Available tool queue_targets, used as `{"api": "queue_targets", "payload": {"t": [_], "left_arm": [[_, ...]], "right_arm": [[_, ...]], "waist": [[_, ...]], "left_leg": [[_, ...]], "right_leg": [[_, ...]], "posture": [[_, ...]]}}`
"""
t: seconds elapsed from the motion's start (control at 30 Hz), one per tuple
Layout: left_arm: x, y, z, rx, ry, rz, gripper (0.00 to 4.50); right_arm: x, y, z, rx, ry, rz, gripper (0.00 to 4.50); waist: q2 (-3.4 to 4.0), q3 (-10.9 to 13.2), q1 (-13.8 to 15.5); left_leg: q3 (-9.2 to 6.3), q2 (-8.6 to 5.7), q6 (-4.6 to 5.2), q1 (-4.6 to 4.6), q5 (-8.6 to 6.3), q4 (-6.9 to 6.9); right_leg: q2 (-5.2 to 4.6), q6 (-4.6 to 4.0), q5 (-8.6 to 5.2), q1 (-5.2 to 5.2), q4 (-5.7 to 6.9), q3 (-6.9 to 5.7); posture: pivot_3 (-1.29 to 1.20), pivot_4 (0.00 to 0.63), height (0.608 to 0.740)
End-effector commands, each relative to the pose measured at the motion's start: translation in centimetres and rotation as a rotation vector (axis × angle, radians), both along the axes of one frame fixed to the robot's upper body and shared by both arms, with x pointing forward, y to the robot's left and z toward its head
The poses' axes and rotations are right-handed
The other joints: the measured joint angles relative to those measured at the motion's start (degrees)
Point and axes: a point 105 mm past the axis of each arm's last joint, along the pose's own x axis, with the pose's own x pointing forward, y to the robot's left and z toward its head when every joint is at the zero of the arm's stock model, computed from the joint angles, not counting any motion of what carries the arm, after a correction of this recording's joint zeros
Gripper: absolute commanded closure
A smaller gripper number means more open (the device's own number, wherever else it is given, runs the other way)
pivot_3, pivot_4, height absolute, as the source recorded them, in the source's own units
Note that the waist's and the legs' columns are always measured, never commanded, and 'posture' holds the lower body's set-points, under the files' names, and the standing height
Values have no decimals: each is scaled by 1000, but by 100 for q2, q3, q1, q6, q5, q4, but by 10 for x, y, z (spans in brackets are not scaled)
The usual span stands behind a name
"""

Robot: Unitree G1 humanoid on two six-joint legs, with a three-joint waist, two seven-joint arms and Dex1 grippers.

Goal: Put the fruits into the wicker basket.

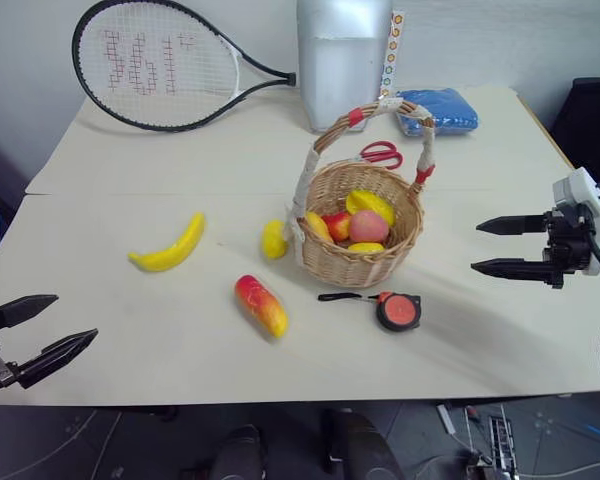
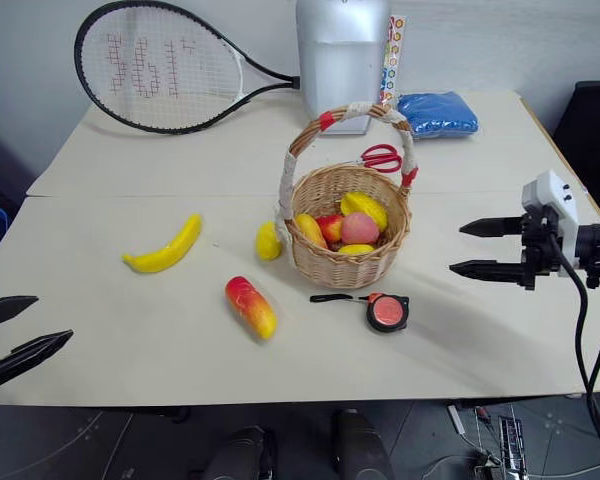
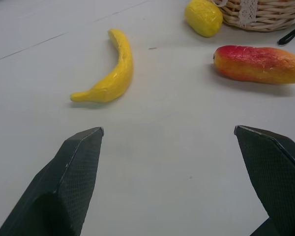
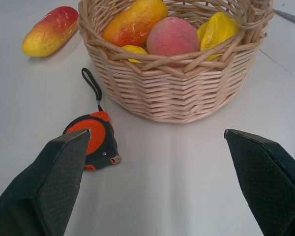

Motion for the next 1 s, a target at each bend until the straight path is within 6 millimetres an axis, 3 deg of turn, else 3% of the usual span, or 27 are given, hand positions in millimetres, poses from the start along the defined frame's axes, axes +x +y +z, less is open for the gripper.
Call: {"api": "queue_targets", "payload": {"t": [0.03, 0.53, 0.83, 1.0], "left_arm": [[-2, -5, 3, 30, -21, -4, 0], [4, -9, 1, 23, -30, 5, 0], [11, -8, 4, 17, -44, 3, 0], [18, -29, 8, -11, -44, -92, 0]], "right_arm": [[1, 1, 7, -24, -43, 23, 17], [6, 3, 3, -50, -75, 12, 17], [3, 4, 2, -64, -86, -1, 17], [8, 11, 6, -71, -150, -20, 17]], "waist": [[0, 0, 1], [0, 0, -45], [0, 0, -109], [0, 0, -117]], "left_leg": [[3, 0, 1, 0, 0, 0], [26, 1, 2, -2, -2, 0], [30, 1, 2, -12, -2, 0], [36, 1, 3, -18, -2, 1]], "right_leg": [[0, 0, 0, -2, 0, 2], [5, 5, 3, -16, 4, 23], [8, 90, 51, -28, 6, 27], [8, 94, 53, -38, 10, 33]], "posture": [[0, 150, 740], [0, 150, 740], [0, 150, 740], [0, 150, 740]]}}
